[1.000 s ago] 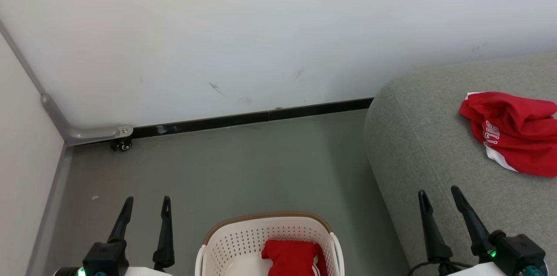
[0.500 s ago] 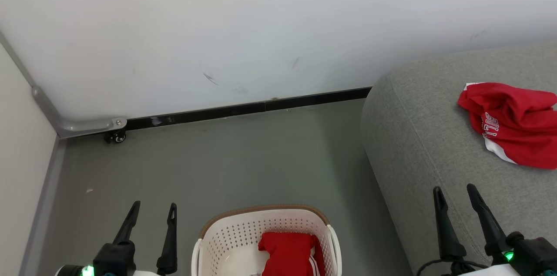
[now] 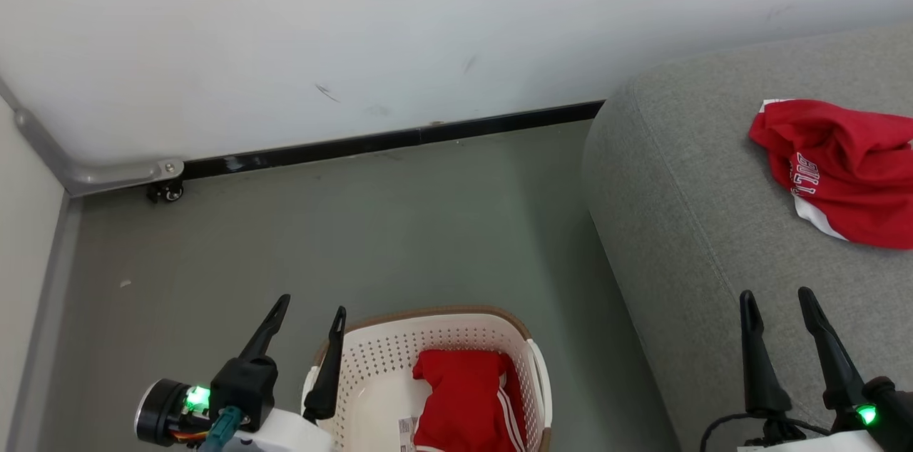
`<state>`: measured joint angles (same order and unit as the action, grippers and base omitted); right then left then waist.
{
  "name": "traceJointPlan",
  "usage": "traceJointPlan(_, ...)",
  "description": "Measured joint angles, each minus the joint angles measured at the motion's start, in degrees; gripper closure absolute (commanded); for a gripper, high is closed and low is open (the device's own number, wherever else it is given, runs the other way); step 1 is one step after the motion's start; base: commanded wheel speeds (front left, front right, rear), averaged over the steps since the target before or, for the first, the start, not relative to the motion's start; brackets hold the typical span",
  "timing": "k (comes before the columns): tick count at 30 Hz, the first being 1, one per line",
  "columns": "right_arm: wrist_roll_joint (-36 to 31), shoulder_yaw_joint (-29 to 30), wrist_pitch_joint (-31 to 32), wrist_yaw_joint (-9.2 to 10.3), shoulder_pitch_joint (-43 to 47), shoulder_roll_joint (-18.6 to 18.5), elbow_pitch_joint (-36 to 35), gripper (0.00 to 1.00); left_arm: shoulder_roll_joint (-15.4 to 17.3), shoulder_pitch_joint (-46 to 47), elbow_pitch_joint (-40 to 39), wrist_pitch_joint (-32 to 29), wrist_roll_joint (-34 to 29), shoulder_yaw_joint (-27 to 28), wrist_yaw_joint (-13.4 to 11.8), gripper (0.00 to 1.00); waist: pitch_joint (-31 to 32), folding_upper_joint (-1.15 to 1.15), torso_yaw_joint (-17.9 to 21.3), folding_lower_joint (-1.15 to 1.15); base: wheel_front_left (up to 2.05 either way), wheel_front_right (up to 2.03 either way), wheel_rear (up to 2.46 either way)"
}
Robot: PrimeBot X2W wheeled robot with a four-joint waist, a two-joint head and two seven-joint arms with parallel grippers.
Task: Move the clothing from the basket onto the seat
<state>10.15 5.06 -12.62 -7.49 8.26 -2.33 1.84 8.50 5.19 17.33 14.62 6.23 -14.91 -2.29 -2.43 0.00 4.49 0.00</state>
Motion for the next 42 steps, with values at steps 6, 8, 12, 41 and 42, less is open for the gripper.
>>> traceJointPlan(6,0.02,0.08,-0.02,0.00,0.00,0.10,-1.16,0.00,-0.07,2.11,1.72,0.00,-0.89,-1.29,1.10,0.00,-2.17,0.00,0.55,0.00,0.00,0.00,0.00)
traceJointPlan(8,0.03,0.07,-0.07,0.00,-0.03,0.11,-1.71,0.00,-0.11,2.95,2.52,-0.01,-1.40,-1.83,1.67,0.00,-3.13,0.00,0.79,0.00,0.00,0.00,0.00)
traceJointPlan(12,0.15,0.10,-0.08,0.00,-0.08,0.13,-2.48,0.00,0.10,5.00,4.36,-0.02,-2.00,-2.57,2.31,0.00,-5.19,0.00,1.29,0.00,0.00,0.00,0.00)
traceJointPlan(41,2.55,0.05,-1.51,0.00,-11.54,0.16,-5.89,0.00,0.36,19.07,14.30,-0.05,-6.58,-5.03,3.42,0.00,-23.46,0.00,6.82,0.00,0.00,0.00,0.00)
traceJointPlan(42,2.58,0.03,-1.51,0.00,-12.03,0.16,-5.79,0.00,0.43,19.39,14.71,-0.05,-6.65,-5.09,3.57,0.00,-23.99,0.00,7.03,0.00,0.00,0.00,0.00)
